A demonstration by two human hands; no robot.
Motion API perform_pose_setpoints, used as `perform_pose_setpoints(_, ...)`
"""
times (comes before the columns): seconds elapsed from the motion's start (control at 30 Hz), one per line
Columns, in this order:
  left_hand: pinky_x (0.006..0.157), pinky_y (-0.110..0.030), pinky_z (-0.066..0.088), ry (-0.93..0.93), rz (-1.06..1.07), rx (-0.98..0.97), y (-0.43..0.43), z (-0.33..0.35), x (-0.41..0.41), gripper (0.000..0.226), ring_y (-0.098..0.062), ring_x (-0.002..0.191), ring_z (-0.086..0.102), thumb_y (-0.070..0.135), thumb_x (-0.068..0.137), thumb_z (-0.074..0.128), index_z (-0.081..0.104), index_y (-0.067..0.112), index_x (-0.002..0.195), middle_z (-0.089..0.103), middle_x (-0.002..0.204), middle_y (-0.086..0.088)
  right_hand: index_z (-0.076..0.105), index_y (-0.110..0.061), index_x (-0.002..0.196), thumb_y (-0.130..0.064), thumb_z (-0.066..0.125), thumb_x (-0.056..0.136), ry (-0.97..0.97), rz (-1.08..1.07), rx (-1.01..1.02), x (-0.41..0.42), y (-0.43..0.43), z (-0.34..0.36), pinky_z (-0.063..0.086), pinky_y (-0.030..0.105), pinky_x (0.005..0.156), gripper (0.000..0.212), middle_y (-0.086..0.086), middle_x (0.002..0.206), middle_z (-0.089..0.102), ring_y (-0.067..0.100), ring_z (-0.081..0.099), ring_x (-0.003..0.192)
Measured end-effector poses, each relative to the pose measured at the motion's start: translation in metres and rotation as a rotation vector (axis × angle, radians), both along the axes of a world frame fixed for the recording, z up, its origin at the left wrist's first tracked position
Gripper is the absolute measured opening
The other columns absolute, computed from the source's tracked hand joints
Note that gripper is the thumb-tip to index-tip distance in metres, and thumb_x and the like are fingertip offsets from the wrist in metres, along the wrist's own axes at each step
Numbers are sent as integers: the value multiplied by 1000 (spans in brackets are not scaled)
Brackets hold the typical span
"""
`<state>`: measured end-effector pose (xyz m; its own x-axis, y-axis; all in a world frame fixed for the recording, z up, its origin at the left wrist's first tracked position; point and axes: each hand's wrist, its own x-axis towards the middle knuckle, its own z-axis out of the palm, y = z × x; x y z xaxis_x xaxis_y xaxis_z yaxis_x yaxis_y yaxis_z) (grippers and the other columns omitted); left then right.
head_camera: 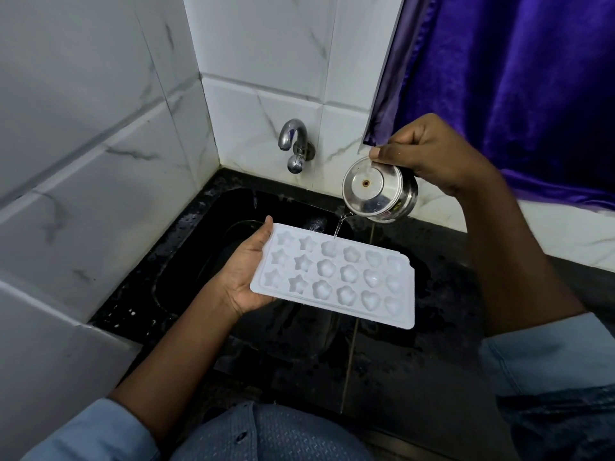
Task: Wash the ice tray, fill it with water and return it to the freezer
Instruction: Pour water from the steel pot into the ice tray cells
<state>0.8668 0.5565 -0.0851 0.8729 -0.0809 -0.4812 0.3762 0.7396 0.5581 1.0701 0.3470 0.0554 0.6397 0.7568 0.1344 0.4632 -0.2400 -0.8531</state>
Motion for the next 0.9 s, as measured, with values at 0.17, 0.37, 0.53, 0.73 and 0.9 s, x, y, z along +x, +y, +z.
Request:
perform_pose_setpoints(0.17, 101, -56, 57, -1, -10, -17, 1, -3, 1, 74, -39, 123, 69, 69, 101, 44, 78, 8, 125, 66, 141, -21, 69, 15, 76, -17, 76, 93, -24, -3, 3, -3, 1, 0, 42, 16, 50, 37, 20, 64, 61, 11, 50, 50)
perform_pose_setpoints(0.37, 108, -59, 47, -3, -22, -19, -2, -5, 2, 74, -41, 126, 66, 69, 101, 44, 76, 8, 128, 63, 144, -22, 61, 14, 67, -22, 78, 93, -27, 2, -6, -6, 8, -1, 35, 24, 49, 47, 21, 60, 49, 26, 40, 53)
perform_pose_setpoints(0.53, 106, -59, 47, 2, -33, -22, -5, -5, 3, 74, -41, 124, 67, 69, 101, 46, 75, 5, 127, 63, 143, -23, 47, 19, 64, -28, 79, 92, -24, 19, -13, -8, 18, -6, 28, 33, 54, 63, 37, 58, 34, 29, 34, 57)
perform_pose_setpoints(0.73, 109, -59, 46, 3, -33, -29, -3, -7, 4, 75, -42, 127, 66, 69, 100, 48, 74, 6, 131, 62, 145, -23, 50, 22, 69, -39, 79, 87, -36, 30, -26, -8, 25, -8, 30, 37, 56, 70, 43, 63, 38, 30, 40, 58)
perform_pose_setpoints(0.9, 110, -59, 45, 0, -29, -27, -1, -10, 3, 75, -41, 126, 66, 69, 101, 47, 75, 6, 129, 64, 143, -23, 53, 23, 72, -40, 79, 87, -44, 21, -16, -7, 26, -5, 32, 39, 58, 69, 44, 65, 42, 30, 42, 60)
